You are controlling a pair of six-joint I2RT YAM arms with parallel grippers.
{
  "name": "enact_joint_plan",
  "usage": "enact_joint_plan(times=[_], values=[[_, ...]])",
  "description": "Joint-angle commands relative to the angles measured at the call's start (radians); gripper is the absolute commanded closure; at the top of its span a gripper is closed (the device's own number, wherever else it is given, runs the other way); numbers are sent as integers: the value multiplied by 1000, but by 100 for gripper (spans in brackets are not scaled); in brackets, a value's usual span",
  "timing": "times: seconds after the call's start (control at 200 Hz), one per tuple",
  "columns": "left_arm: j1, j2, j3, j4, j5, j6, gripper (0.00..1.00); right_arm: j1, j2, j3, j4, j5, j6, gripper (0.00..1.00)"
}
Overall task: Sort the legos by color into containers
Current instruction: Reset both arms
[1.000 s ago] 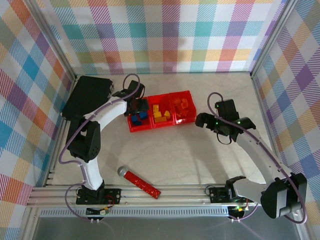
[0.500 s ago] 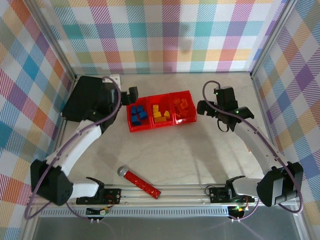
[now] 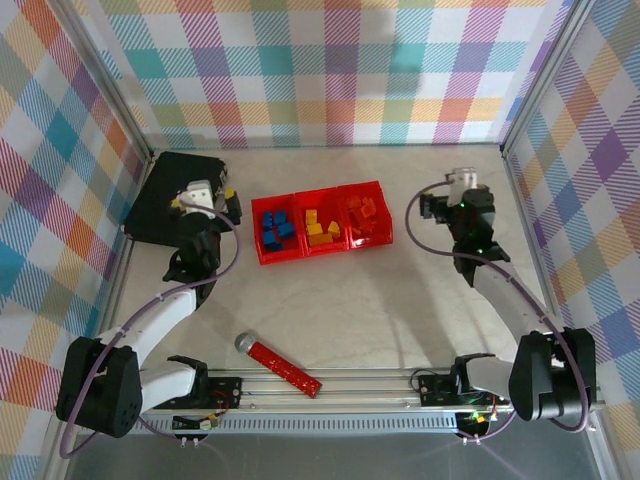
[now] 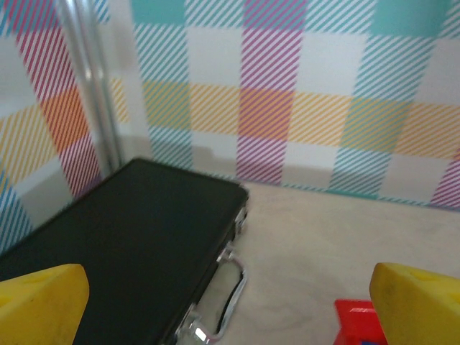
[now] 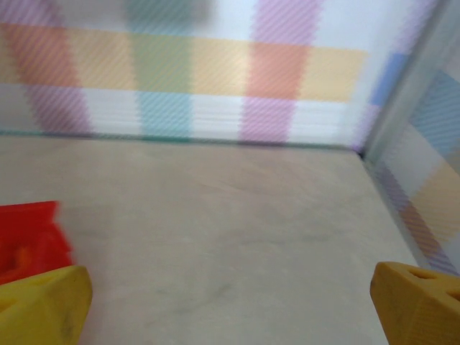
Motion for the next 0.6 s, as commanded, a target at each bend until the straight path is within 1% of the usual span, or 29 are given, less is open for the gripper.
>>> enact_joint_plan(times=[0.0,0.085,0.12,0.15,0.175,0.205,0.26,0.3,0.39,0.41,0.43,0.445,0.455,0.525,0.565,0.595], values=[[14,-32,-54,75,20,-106,0,-64,28,-97,128,-28,118,1],[14,-45,-77,56,21,-103,0,-71,111,-160,219,-54,159,1],[14,-47,-83,48,20,-98,0,-72,144,-149,243,-76,201,1],[15,-47,-85,39,13,-96,0,-70,152,-130,210,-145,185,1],[15,-47,-87,33,12,-96,0,-68,166,-123,224,-205,161,1],[15,-47,-88,25,15,-96,0,-62,177,-105,205,-240,144,1],[15,-47,-94,21,27,-98,0,-44,169,-94,160,-243,122,1],[14,-47,-104,21,35,-99,0,-37,143,-125,152,-253,85,1],[14,-36,-140,49,40,-112,0,-37,122,-246,216,-193,86,1],[15,-32,-148,61,38,-116,0,-36,128,-264,258,-184,88,1],[14,-24,-157,74,39,-116,0,-33,112,-261,233,-182,83,1],[14,-19,-163,81,44,-115,0,-34,101,-264,214,-208,75,1],[13,-15,-165,85,45,-114,0,-34,101,-273,224,-222,71,1],[14,16,-177,112,45,-96,0,-33,164,-314,441,-241,87,1],[15,44,-183,141,40,-81,0,-32,236,-308,498,-244,80,1],[14,68,-187,165,40,-66,0,-32,325,-307,573,-240,82,1]])
